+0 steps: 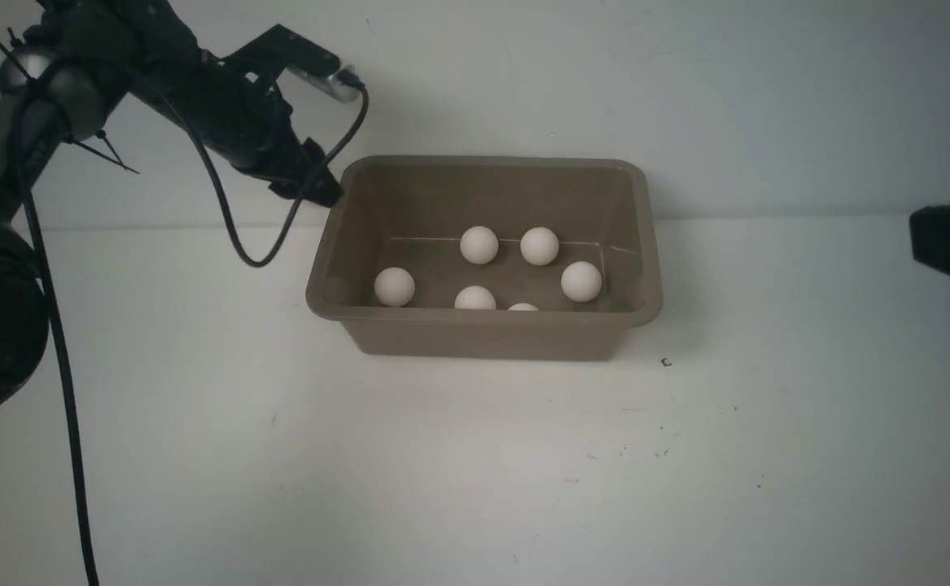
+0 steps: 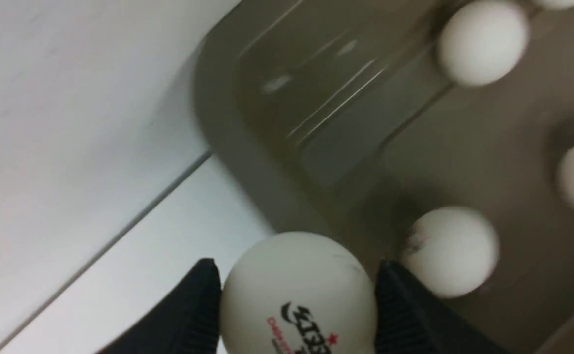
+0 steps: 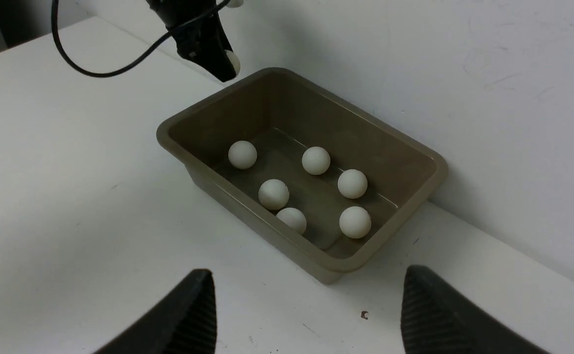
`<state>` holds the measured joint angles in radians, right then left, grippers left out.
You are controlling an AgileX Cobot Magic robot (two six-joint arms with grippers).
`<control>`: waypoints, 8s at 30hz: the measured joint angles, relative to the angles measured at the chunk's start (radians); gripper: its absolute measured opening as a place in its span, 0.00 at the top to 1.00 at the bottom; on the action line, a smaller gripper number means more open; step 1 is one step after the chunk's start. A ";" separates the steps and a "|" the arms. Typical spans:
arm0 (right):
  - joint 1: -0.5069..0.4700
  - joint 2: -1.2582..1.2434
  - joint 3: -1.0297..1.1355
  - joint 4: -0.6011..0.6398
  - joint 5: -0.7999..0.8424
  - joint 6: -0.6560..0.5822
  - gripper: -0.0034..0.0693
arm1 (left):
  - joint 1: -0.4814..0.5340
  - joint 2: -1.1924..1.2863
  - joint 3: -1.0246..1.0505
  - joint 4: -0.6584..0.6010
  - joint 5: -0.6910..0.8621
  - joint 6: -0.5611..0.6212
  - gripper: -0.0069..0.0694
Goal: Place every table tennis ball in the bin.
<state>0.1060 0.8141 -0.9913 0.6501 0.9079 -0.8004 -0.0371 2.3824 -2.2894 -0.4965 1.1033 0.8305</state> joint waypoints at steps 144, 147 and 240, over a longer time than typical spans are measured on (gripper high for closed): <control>-0.042 -0.826 0.992 -0.573 -0.387 0.385 0.32 | -0.004 -0.081 -0.158 -0.901 0.131 0.055 0.39; -0.042 -0.826 0.992 -0.573 -0.387 0.385 0.32 | 0.010 -0.081 -0.158 -0.907 0.131 0.021 0.39; -0.042 -0.826 0.992 -0.573 -0.388 0.385 0.32 | 0.274 -1.524 1.445 0.021 -0.695 -0.383 0.39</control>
<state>0.0640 -0.0121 0.0003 0.0766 0.5203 -0.4150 0.2373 0.8585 -0.8444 -0.4751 0.4088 0.4475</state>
